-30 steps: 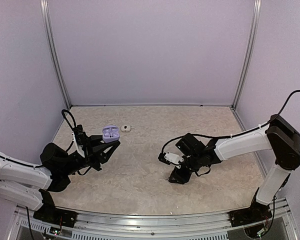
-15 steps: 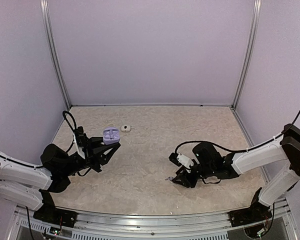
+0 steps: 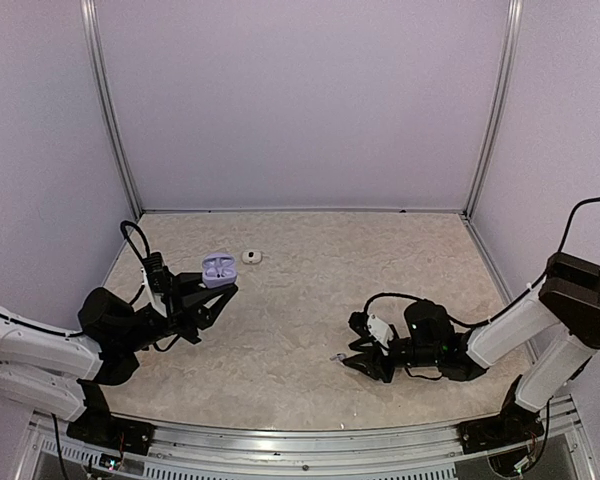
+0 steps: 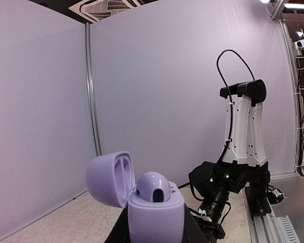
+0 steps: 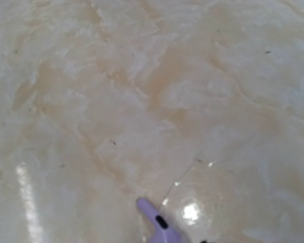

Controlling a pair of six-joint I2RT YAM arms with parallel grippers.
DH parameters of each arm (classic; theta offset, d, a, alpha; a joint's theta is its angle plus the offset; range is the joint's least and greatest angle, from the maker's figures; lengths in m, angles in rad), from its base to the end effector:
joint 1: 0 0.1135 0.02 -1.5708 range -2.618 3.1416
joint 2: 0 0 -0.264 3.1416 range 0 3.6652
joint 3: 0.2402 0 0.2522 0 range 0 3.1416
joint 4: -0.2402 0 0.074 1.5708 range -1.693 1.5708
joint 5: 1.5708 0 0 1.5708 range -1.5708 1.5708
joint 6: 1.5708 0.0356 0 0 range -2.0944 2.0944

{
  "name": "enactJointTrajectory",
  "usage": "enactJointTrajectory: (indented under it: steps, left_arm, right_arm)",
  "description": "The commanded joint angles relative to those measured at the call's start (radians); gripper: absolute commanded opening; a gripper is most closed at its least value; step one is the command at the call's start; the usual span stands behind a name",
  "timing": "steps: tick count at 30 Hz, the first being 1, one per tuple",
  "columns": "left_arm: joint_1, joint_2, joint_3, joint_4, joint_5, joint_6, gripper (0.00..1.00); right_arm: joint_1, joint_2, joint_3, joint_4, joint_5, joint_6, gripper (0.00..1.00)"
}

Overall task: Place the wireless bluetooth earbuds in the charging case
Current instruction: Pick up the right earbud from the center of the board.

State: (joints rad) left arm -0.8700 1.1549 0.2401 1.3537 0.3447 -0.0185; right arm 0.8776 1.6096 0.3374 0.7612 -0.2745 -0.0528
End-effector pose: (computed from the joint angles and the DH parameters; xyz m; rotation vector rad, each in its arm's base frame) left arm 0.1247 -0.1664 0.2432 0.7763 0.9344 -0.9768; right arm 0.1549 0.2016 0.1079 -1.1204 1.8443 0.7772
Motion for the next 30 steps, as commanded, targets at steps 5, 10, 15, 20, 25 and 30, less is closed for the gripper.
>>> enactJointTrajectory:
  steps: [5, 10, 15, 20, 25, 30]
  left_arm:
    - [0.006, -0.016, 0.010, -0.009, 0.016, 0.014, 0.06]
    - [0.006, -0.008, 0.011, -0.008, 0.016, 0.015, 0.06]
    - [0.006, -0.012, 0.010, -0.014, 0.013, 0.015, 0.06]
    - [0.006, -0.011, 0.008, -0.014, 0.013, 0.015, 0.06]
    - [0.006, -0.017, 0.002, -0.014, 0.009, 0.015, 0.06]
    - [0.008, -0.025, -0.007, -0.014, 0.008, 0.015, 0.06]
  right_arm:
    - [-0.023, 0.095, -0.002, 0.147, -0.030, -0.037, 0.40]
    - [-0.026, 0.148, 0.021, 0.145, -0.034, -0.039, 0.39]
    - [-0.025, 0.165, 0.040, 0.113, -0.025, -0.045, 0.37]
    - [-0.025, 0.193, 0.057, 0.102, -0.022, -0.042, 0.35]
    - [-0.025, 0.208, 0.066, 0.083, -0.017, -0.044, 0.27]
    - [-0.025, 0.193, 0.061, 0.074, -0.029, -0.038, 0.21]
